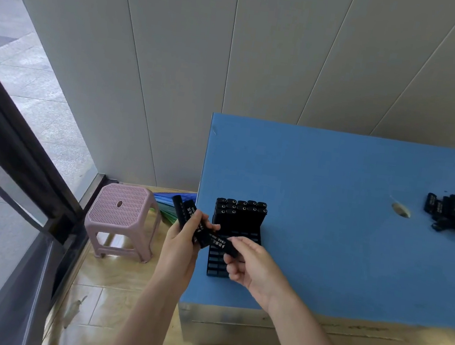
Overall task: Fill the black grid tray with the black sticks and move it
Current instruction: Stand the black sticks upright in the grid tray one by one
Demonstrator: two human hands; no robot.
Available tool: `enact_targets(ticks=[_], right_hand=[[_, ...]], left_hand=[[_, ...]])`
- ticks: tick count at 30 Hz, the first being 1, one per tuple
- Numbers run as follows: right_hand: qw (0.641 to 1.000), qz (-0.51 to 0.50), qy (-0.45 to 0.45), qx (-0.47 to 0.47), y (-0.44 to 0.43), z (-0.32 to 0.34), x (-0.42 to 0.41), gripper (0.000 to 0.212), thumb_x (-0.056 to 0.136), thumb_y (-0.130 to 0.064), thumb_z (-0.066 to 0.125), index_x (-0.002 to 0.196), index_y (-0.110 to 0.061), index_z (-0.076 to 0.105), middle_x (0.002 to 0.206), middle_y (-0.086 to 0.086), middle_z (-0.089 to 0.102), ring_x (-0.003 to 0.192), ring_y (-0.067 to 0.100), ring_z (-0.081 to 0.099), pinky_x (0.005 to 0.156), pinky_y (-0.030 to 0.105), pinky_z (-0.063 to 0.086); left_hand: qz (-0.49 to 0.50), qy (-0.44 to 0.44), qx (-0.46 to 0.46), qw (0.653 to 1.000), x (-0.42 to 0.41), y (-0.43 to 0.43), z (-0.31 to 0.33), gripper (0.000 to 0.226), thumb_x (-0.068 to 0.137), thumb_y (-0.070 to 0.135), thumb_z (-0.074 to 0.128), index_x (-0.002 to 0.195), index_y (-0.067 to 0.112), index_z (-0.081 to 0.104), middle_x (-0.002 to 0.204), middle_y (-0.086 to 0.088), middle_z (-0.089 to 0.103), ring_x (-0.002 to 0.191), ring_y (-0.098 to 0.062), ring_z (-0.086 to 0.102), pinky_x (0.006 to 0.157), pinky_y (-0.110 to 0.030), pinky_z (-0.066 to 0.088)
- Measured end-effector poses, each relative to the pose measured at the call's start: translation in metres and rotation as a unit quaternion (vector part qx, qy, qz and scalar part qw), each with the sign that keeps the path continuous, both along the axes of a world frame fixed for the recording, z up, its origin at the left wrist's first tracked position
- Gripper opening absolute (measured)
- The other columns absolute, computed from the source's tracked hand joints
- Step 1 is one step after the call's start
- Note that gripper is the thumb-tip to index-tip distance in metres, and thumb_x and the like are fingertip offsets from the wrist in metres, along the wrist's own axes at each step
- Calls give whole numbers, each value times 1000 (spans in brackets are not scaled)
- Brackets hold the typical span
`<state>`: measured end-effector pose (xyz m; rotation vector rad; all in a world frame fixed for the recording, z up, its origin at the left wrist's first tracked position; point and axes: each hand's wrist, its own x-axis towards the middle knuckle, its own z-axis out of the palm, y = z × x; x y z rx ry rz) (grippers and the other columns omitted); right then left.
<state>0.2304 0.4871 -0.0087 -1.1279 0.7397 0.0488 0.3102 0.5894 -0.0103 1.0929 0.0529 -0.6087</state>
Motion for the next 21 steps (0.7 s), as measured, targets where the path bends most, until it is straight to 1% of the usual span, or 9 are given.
enact_targets(ticks=[2, 5, 6, 8, 9, 11, 15, 19, 21], right_hand=[[998, 2, 8, -68, -10, 1, -1, 17, 96, -14, 43, 93, -10, 60, 70, 4, 55, 51, 9, 49, 49, 18, 43], [966, 9, -4, -257, -30, 1, -4, 21, 93, -7, 46, 89, -18, 63, 79, 4, 59, 62, 12, 58, 63, 19, 51], [937, 16, -12, -348, -37, 1, -5, 21, 92, -7, 48, 89, -21, 64, 80, 4, 60, 64, 13, 59, 65, 18, 50], [846, 48, -23, -530, -48, -1, -5, 18, 91, -10, 52, 93, -21, 66, 82, -2, 62, 65, 8, 54, 65, 13, 43], [806, 61, -28, -588, -52, -1, -5, 16, 90, -11, 54, 97, -20, 67, 84, -9, 61, 65, 5, 51, 65, 10, 39], [771, 68, -36, -632, -56, -1, -2, 17, 89, -13, 57, 104, -16, 64, 89, -13, 58, 71, -1, 49, 71, 10, 38], [759, 57, -49, -647, -58, -6, 8, 15, 86, -14, 62, 102, -13, 61, 95, -4, 67, 84, 8, 60, 81, 25, 49], [746, 79, -66, -658, -59, -6, 16, 15, 84, -15, 65, 99, -13, 63, 95, -4, 69, 82, 7, 62, 79, 20, 49], [735, 91, -77, -668, -59, -7, 20, 14, 83, -13, 67, 96, -12, 66, 92, -5, 69, 80, 9, 63, 78, 21, 50]], left_hand=[[16, -8, 28, 999, 3, 2, -1, 19, 95, 16, 47, 80, 11, 57, 63, 0, 63, 79, -19, 62, 77, -29, 47], [38, -9, 62, 997, 11, 8, -4, 18, 94, 18, 49, 80, 12, 58, 62, 2, 64, 78, -18, 61, 79, -31, 45], [37, -6, 64, 997, 12, 10, -5, 18, 94, 18, 49, 80, 12, 58, 64, 0, 62, 75, -17, 60, 77, -31, 45], [29, 3, 66, 997, 13, 12, -5, 17, 95, 17, 48, 82, 11, 58, 69, -3, 59, 69, -16, 57, 71, -28, 45], [23, 6, 68, 997, 13, 13, -6, 17, 95, 17, 48, 82, 11, 57, 70, -4, 58, 68, -16, 56, 69, -28, 45], [7, 8, 73, 997, 13, 13, -6, 17, 95, 16, 48, 82, 10, 58, 73, -5, 57, 67, -18, 56, 67, -28, 45], [-21, 15, 87, 996, 13, 14, -10, 16, 94, 15, 50, 84, 9, 60, 76, -8, 57, 68, -19, 55, 65, -28, 48], [-39, 24, 109, 993, 13, 15, -14, 19, 92, 18, 53, 82, 7, 64, 87, -9, 54, 72, -19, 52, 65, -28, 47], [-40, 22, 119, 992, 13, 15, -14, 19, 92, 18, 54, 80, 8, 65, 93, -9, 55, 74, -19, 50, 65, -29, 46]])
